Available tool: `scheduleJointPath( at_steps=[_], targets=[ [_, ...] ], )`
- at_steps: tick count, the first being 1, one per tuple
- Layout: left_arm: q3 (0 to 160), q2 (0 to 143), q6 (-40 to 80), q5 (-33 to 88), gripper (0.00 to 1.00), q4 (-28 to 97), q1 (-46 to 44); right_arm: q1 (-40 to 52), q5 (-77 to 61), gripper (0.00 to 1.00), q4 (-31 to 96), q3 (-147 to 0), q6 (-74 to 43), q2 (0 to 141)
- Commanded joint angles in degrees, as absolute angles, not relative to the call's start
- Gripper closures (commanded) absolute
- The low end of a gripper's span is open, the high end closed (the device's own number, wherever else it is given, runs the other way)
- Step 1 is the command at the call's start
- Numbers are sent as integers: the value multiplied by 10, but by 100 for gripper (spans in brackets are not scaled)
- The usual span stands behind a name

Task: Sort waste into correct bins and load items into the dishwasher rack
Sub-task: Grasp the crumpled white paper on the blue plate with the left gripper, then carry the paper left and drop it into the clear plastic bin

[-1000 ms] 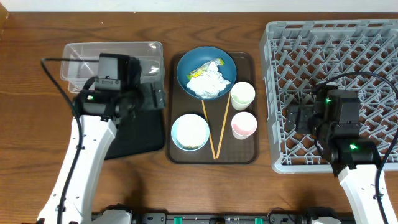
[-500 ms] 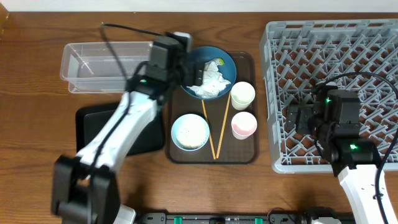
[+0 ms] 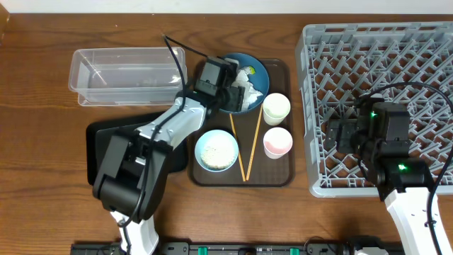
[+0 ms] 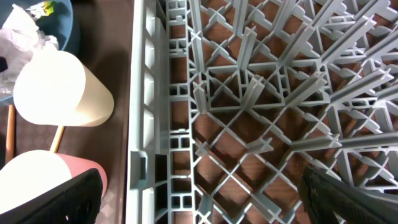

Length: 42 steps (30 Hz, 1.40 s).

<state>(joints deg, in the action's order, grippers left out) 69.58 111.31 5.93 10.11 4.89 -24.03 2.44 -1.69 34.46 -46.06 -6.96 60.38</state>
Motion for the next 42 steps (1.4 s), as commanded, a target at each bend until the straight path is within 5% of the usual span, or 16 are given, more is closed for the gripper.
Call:
scheduleJointPath(
  at_steps=[1, 10, 23, 42],
  targets=[
    [708, 1121, 54, 94, 44, 47, -242, 26, -20, 1, 345, -473, -64, 603],
    [708, 1119, 54, 94, 93, 47, -242, 26, -20, 1, 350, -473, -64, 603],
    [708, 1006, 53, 76, 94, 64, -211, 26, -19, 1, 356, -473, -63, 603],
    [708, 892, 54, 74, 94, 45, 1, 26, -19, 1, 354, -473, -63, 603]
  ],
)
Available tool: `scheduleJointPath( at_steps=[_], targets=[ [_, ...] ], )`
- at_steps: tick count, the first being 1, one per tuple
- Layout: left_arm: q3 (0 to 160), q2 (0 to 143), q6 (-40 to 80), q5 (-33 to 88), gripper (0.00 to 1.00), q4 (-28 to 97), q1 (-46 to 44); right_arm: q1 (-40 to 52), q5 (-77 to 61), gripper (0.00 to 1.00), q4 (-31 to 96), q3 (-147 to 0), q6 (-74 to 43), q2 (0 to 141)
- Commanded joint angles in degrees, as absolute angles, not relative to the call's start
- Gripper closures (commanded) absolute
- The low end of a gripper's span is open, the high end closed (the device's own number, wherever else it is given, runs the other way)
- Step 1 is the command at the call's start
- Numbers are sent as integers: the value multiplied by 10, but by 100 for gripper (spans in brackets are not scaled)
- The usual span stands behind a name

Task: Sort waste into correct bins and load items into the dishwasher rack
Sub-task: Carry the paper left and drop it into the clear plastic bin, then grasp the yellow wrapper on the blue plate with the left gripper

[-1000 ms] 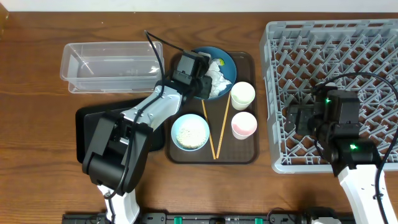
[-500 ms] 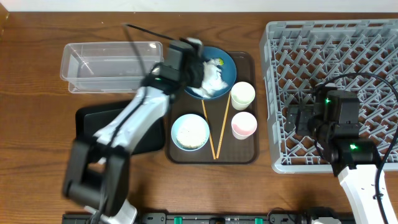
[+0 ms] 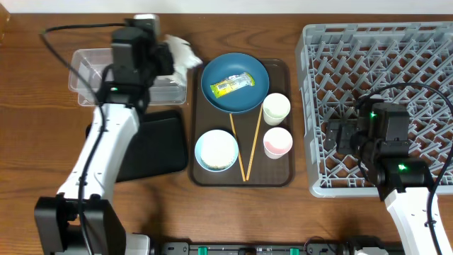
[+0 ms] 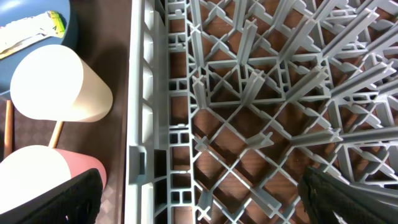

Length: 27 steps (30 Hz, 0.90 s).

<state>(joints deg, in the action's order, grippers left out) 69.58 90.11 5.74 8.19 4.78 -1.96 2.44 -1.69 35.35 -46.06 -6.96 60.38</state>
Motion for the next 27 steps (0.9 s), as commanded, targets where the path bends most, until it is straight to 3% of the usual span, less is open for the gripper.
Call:
scheduleJointPath(
  at_steps=[1, 5, 6, 8, 18, 22, 27],
  targets=[
    [708, 892, 54, 74, 94, 45, 9, 26, -19, 1, 354, -473, -63, 603],
    [708, 892, 54, 74, 92, 52, 31, 26, -19, 1, 354, -473, -63, 603],
    [708, 893, 54, 74, 86, 54, 32, 26, -19, 1, 354, -473, -63, 603],
    [708, 896, 54, 75, 63, 55, 32, 26, -19, 1, 354, -473, -63, 603],
    [705, 904, 51, 130, 47, 67, -32, 26, -19, 1, 354, -473, -63, 603],
    [707, 922, -75, 237, 42, 97, -86, 26, -20, 1, 354, -473, -63, 603],
    [778, 973, -105, 129, 27, 226, -145, 26, -19, 1, 354, -473, -63, 603]
  ],
)
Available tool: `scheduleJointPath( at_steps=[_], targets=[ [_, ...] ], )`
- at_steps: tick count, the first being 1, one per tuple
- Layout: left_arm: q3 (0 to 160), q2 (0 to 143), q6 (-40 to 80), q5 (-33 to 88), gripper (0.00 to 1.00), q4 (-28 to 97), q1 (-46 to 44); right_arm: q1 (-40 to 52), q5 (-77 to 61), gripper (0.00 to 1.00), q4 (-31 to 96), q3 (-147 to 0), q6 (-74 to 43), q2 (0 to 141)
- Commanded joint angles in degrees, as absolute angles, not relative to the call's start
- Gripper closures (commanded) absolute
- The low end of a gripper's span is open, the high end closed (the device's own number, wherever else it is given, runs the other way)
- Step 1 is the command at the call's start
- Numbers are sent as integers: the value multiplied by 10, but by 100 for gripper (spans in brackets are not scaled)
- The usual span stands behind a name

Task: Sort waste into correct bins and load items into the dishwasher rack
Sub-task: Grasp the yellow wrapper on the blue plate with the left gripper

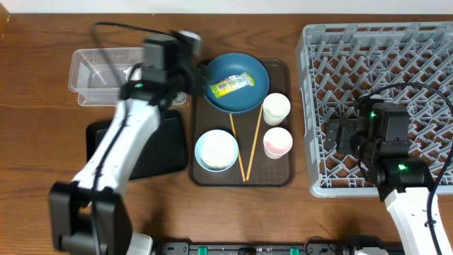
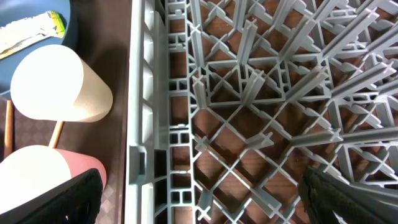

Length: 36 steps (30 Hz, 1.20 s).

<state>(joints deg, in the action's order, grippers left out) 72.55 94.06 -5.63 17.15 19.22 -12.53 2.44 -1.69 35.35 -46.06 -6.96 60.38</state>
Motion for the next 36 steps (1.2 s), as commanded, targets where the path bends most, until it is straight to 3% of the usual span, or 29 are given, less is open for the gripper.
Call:
scheduleJointPath(
  at_steps=[1, 4, 10, 17, 36],
  targets=[
    [809, 989, -105, 116, 24, 260, -153, 26, -19, 1, 354, -473, -63, 603],
    [903, 1030, -102, 113, 16, 337, -161, 26, -20, 1, 354, -473, -63, 603],
    [1021, 1100, -84, 118, 12, 416, -163, 26, -19, 1, 354, -473, -63, 604],
    [1021, 1156, -160, 135, 11, 403, -191, 26, -19, 1, 355, -473, -63, 604],
    [1017, 1293, -158, 104, 10, 376, -217, 26, -19, 1, 356, -473, -63, 604]
  ],
)
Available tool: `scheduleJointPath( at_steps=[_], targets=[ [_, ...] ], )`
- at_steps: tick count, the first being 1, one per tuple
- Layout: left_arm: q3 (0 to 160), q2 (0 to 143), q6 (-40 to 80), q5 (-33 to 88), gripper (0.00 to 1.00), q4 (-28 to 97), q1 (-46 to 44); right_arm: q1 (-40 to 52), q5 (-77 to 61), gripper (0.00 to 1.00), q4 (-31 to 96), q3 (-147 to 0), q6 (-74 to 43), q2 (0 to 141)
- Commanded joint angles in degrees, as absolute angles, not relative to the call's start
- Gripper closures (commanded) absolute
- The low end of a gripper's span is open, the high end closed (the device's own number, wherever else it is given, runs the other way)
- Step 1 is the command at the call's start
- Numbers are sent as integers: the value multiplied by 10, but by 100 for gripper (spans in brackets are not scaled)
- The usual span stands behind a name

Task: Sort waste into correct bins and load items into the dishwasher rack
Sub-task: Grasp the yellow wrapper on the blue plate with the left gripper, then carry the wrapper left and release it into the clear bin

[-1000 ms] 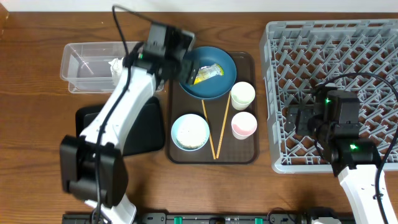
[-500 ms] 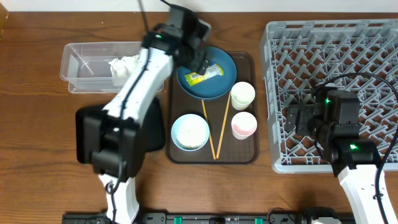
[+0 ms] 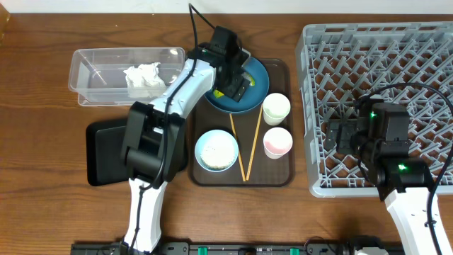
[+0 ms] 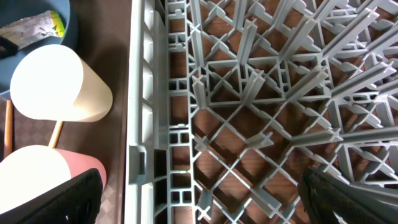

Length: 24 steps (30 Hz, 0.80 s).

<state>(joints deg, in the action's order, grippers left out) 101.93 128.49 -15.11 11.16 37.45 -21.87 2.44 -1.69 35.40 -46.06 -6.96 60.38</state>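
Note:
A crumpled white tissue (image 3: pixel 144 76) lies in the clear plastic bin (image 3: pixel 88 67). On the brown tray (image 3: pixel 282 173) a blue plate (image 3: pixel 256 74) holds a yellow-green wrapper (image 4: pixel 37 23). My left gripper (image 3: pixel 232 83) is down over that wrapper; its jaws are hidden under the wrist. Also on the tray are a white bowl (image 3: pixel 216 150), chopsticks (image 3: pixel 245 145), a cream cup (image 3: pixel 276 108) and a pink cup (image 3: pixel 277 142). My right gripper (image 4: pixel 202 199) hangs open and holds nothing over the left part of the grey dishwasher rack (image 3: pixel 417 64).
A black flat bin (image 3: pixel 106 152) sits left of the tray, under my left arm. The rack's left wall (image 4: pixel 140 112) stands between my right gripper and the cups. The rack's pegs stick up all over its floor.
My left gripper has moved from the clear bin's right end to the blue plate, over the wrapper. The tissue now shows lying in the clear bin. My right arm has not moved.
First my left gripper was on the tissue heap in the blue plate. Then it held the tissue above the clear bin, leaving the wrapper bare on the plate. Later it stood at the bin's right end. Now the tissue lies in the bin and the gripper is back at the plate.

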Motion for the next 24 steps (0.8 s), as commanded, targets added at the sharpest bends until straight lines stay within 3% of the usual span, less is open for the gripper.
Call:
scheduleJointPath(
  at_steps=[1, 6, 12, 17, 24],
  targets=[
    [1016, 1294, -158, 104, 10, 376, -217, 26, -19, 1, 356, -473, -63, 604],
    [1010, 1294, -157, 104, 12, 377, -217, 26, -19, 1, 356, -473, -63, 604],
    [987, 1294, -154, 104, 26, 376, -217, 26, -19, 1, 356, -473, -63, 604],
    [982, 1293, -154, 104, 56, 375, -217, 26, -19, 1, 356, -473, -63, 604],
    [983, 1279, -154, 104, 88, 374, -217, 26, -19, 1, 356, -473, -63, 604]
  ],
)
